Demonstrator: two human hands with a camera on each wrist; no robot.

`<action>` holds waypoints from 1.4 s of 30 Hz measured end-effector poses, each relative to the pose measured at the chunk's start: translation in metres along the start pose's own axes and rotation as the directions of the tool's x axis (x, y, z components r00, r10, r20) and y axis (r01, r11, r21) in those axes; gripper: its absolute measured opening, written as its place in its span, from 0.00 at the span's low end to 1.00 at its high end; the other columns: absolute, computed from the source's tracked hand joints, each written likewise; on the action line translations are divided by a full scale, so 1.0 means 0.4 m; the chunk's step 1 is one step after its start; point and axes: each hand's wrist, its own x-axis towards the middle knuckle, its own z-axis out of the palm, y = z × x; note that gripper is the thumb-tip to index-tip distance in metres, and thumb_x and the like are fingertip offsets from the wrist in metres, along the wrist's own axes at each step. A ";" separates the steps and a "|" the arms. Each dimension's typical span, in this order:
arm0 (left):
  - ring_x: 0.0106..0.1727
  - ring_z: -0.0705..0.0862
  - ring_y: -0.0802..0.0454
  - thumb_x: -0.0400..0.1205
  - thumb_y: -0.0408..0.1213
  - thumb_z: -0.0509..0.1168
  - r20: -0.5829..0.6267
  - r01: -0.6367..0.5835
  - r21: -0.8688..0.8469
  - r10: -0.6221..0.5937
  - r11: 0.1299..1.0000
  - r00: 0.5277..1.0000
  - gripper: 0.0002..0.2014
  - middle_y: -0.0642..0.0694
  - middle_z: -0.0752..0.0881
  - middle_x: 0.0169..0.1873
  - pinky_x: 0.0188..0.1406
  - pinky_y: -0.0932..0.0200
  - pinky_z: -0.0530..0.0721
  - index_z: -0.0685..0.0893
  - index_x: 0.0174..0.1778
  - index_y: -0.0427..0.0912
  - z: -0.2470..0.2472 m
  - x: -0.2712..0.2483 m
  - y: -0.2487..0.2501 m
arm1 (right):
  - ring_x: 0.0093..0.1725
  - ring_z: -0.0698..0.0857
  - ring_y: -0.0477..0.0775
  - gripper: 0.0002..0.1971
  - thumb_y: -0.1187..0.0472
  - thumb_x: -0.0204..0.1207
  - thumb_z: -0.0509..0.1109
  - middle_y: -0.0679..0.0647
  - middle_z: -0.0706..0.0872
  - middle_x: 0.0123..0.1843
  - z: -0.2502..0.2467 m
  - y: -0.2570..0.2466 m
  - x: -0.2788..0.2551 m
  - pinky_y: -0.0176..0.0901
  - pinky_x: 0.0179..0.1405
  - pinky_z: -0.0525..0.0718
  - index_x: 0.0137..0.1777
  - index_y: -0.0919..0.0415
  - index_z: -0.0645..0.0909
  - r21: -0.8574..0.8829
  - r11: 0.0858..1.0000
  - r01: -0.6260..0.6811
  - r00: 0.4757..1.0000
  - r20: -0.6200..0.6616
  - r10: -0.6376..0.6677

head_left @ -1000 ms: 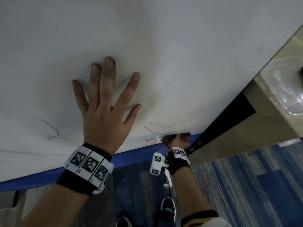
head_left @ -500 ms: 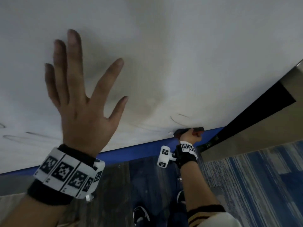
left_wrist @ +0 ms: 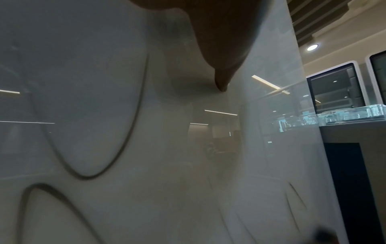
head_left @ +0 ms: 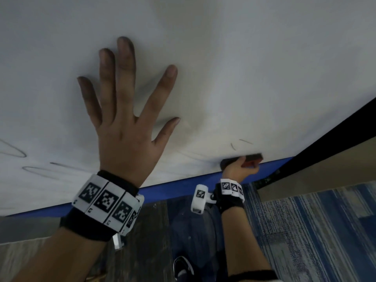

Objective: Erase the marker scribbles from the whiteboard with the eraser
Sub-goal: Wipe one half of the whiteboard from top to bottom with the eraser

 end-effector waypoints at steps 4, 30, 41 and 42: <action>0.79 0.57 0.24 0.83 0.57 0.71 0.002 -0.004 -0.004 0.004 1.000 1.000 0.34 0.19 0.67 0.77 0.78 0.24 0.55 0.72 0.82 0.49 0.007 0.002 -0.002 | 0.68 0.78 0.66 0.26 0.59 0.85 0.67 0.61 0.71 0.75 0.013 -0.095 -0.162 0.52 0.68 0.82 0.80 0.57 0.62 0.077 0.792 0.606 0.762 0.229 -0.605; 0.81 0.56 0.26 0.85 0.58 0.67 0.054 0.004 0.050 -0.006 0.999 0.999 0.34 0.23 0.63 0.80 0.79 0.21 0.56 0.67 0.85 0.50 0.024 -0.010 0.004 | 0.62 0.77 0.56 0.26 0.64 0.89 0.63 0.71 0.72 0.78 -0.034 0.063 0.078 0.41 0.63 0.76 0.82 0.69 0.58 0.038 0.983 -0.181 0.984 0.011 0.180; 0.86 0.59 0.29 0.83 0.51 0.72 0.063 0.023 -0.078 -0.018 0.997 0.998 0.30 0.27 0.61 0.83 0.86 0.32 0.56 0.75 0.81 0.49 -0.124 -0.055 -0.123 | 0.66 0.80 0.64 0.25 0.56 0.84 0.68 0.57 0.71 0.73 0.022 -0.010 -0.300 0.53 0.62 0.88 0.76 0.44 0.62 0.170 0.889 0.425 0.831 0.316 -0.458; 0.86 0.59 0.27 0.83 0.54 0.71 0.043 0.081 -0.042 -0.079 0.996 0.996 0.31 0.25 0.61 0.83 0.86 0.31 0.56 0.75 0.81 0.49 -0.134 -0.059 -0.145 | 0.66 0.80 0.64 0.25 0.58 0.86 0.67 0.59 0.72 0.73 0.015 0.039 -0.277 0.53 0.62 0.87 0.79 0.49 0.61 0.109 0.935 0.337 0.892 0.280 -0.355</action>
